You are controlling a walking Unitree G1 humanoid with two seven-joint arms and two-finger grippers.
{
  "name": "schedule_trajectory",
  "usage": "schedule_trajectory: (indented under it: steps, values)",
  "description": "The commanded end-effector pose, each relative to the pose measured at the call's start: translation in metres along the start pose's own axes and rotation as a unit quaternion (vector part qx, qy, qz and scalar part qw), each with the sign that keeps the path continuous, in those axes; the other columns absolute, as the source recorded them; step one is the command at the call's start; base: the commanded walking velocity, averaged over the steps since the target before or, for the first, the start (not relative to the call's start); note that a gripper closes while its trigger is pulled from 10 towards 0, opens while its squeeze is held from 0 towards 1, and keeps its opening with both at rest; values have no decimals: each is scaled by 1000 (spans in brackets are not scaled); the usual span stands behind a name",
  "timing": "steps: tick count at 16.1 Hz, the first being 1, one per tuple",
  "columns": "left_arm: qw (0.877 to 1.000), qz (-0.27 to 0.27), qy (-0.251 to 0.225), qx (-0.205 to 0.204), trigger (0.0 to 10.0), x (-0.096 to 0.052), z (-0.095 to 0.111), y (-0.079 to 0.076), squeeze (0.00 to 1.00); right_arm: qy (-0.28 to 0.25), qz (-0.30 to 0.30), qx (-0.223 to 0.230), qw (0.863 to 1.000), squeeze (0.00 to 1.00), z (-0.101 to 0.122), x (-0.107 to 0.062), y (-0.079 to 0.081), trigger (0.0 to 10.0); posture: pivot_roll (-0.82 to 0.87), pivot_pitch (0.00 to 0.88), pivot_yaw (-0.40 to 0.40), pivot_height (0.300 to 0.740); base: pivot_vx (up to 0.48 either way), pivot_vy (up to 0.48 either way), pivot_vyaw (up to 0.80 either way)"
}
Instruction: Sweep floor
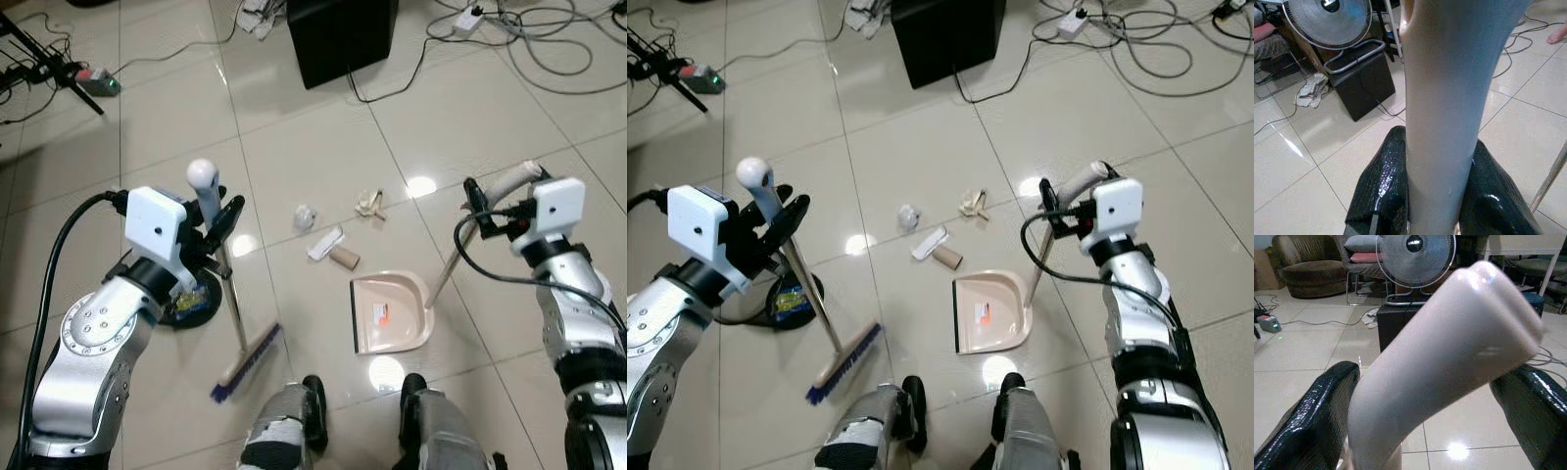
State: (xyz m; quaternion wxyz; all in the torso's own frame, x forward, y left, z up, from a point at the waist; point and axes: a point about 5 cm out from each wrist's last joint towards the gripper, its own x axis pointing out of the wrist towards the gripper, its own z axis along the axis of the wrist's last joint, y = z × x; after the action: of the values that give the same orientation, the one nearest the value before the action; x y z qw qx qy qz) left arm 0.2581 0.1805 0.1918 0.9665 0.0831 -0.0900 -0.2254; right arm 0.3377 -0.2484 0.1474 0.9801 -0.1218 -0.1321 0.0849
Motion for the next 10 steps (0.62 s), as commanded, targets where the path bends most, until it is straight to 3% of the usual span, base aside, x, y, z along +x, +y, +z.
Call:
schedule_trajectory:
  steps: [1, 3, 4, 7, 9, 10]
  values:
    - [1000, 19, 9, 16, 10000, -6, -1, 8, 0, 7, 5, 8, 1000, 0, -6, -3, 4, 7412, 303, 306, 172, 740, 0, 0, 0]
    - [1000, 20, 10, 16, 10000, -7, -1, 9, 0, 12, 6, 11, 1000, 0, -8, 0, 4, 6549, 302, 308, 172, 740, 0, 0, 0]
    - [1000, 20, 10, 16, 10000, -7, -1, 8, 0, 14, 7, 13, 1000, 0, -9, 0, 4, 5294, 303, 309, 171, 740, 0, 0, 0]
    - [1000, 21, 10, 16, 10000, -8, -1, 8, 0, 16, 10, 17, 1000, 0, -11, -1, 8, 5176, 304, 312, 167, 740, 0, 0, 0]
    - [1000, 21, 9, 16, 10000, -8, -1, 8, 0, 11, 16, 17, 1000, 0, -12, 0, 13, 4039, 303, 313, 167, 740, 0, 0, 0]
    - [1000, 21, 9, 16, 10000, -8, -1, 8, 0, 8, 18, 16, 1000, 0, -11, 0, 15, 4039, 304, 313, 167, 740, 0, 0, 0]
